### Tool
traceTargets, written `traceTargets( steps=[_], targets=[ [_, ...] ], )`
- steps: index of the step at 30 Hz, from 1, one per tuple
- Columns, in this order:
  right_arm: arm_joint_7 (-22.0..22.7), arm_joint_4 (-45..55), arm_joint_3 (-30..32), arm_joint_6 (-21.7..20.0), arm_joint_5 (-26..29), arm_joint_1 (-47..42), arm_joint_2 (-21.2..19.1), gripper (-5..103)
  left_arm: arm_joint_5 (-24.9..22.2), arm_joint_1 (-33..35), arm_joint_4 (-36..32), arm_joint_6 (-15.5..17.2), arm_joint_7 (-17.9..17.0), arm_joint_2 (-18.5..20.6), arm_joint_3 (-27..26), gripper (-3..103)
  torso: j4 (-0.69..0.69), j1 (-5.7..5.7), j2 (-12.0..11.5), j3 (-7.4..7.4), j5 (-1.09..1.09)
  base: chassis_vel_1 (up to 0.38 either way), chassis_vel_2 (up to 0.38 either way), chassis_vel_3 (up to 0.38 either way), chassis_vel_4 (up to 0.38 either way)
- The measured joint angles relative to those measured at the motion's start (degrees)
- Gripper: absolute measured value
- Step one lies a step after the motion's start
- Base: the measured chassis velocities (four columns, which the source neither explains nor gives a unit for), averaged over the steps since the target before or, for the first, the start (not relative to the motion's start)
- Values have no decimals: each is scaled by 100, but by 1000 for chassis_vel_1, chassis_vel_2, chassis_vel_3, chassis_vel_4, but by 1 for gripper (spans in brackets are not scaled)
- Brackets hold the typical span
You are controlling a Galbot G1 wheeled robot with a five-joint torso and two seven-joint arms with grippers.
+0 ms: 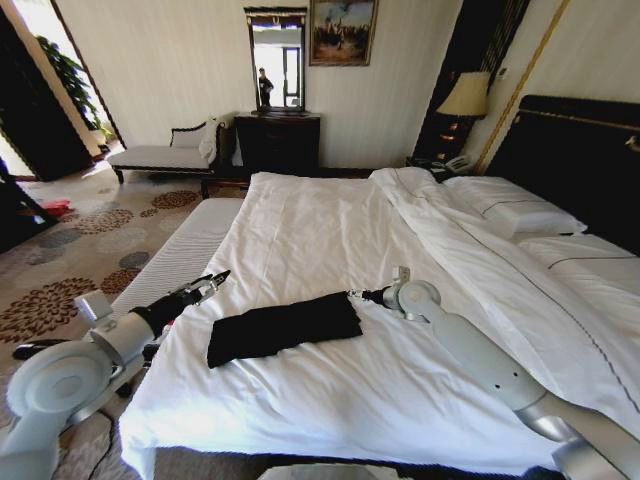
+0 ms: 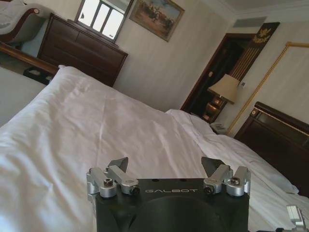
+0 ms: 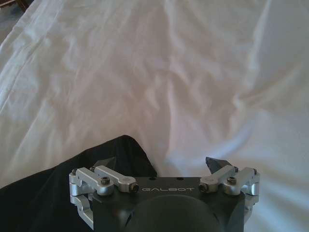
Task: Fold the clothes on the bed.
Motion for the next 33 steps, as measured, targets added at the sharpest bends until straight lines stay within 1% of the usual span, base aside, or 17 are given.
traceTargets(
  steps=[1, 3, 5, 7, 9, 13, 14, 17, 19, 22, 23, 25, 27, 31, 32, 33],
  targets=[
    [-11, -47, 6, -13, -13, -21, 15, 100, -6, -27, 0, 0, -37, -42, 1, 89, 0, 0, 0, 0, -1, 0, 0, 0, 0],
    [-77, -171, 90, -100, 45, -108, 80, 100, -56, -138, 15, 0, -177, -133, -45, 98, 0, 0, 0, 0, 0, 0, 0, 0, 0],
    [-97, -194, 123, -130, 91, -131, 100, 100, -68, -158, 29, 0, -215, -137, -55, 99, -1, 0, 0, 0, 0, 0, 0, 0, 0],
    [-236, -244, 258, -172, 186, -238, 144, 100, -89, -186, 84, 9, -300, -110, -89, 100, -2, 1, 0, 0, 0, 0, 0, 0, 0],
    [-293, -249, 312, -172, 209, -277, 152, 100, -93, -186, 91, 15, -309, -102, -95, 100, -2, 0, -1, 0, 1, 0, 0, 0, 0],
    [-643, -249, 601, -174, 472, -568, 193, 100, -70, -186, 86, 42, -334, -159, -21, 100, -1, 0, 0, 0, 0, 0, 0, 0, 0],
    [-643, -249, 601, -174, 472, -568, 193, 100, -70, -186, 86, 42, -334, -159, -21, 100, -1, 0, 0, 0, 0, 0, 0, 0, 0],
    [-820, -169, 759, -175, 738, -760, 281, 100, 39, -188, 97, 49, -335, -201, 62, 100, -2, 0, 0, -1, 0, 0, 0, 0, 0],
    [-891, -155, 780, -175, 734, -824, 328, 100, 63, -188, 104, 51, -335, -207, 78, 100, -2, 0, 0, 0, -1, 0, 0, 0, 0],
    [-1075, -179, 768, -182, 516, -933, 454, 100, 119, -140, 99, 62, -339, -205, 80, 100, -1, 0, 0, 0, -1, 0, 0, 0, 0],
    [-1075, -179, 768, -182, 516, -933, 454, 100, 119, -140, 99, 62, -339, -205, 80, 100, -1, 0, 0, 0, -1, 0, 0, 0, 0],
    [-1351, -263, 744, -183, 140, -954, 551, 100, 142, -90, 76, 65, -339, -191, 47, 100, -1, -1, 0, -1, 0, 0, 0, 0, 0],
    [-1463, -334, 706, -183, -37, -918, 621, 100, 154, -41, 55, 65, -339, -180, -7, 100, -2, 0, 0, 0, 0, 0, 0, 0, 0],
    [-1563, -356, 660, -177, -174, -876, 654, 100, 168, 17, 30, 65, -345, -181, -69, 100, 0, 0, 0, 0, -1, 0, 0, 0, 0],
    [-1566, -345, 650, -164, -180, -879, 654, 96, 184, 29, 24, 65, -352, -186, -78, 100, 0, 0, 0, 0, 0, 0, 0, 0, 0],
    [-1566, -345, 650, -164, -180, -879, 654, 96, 184, 29, 24, 65, -352, -186, -78, 100, 0, 0, 0, 0, 0, 0, 0, 0, 0]
  ],
)
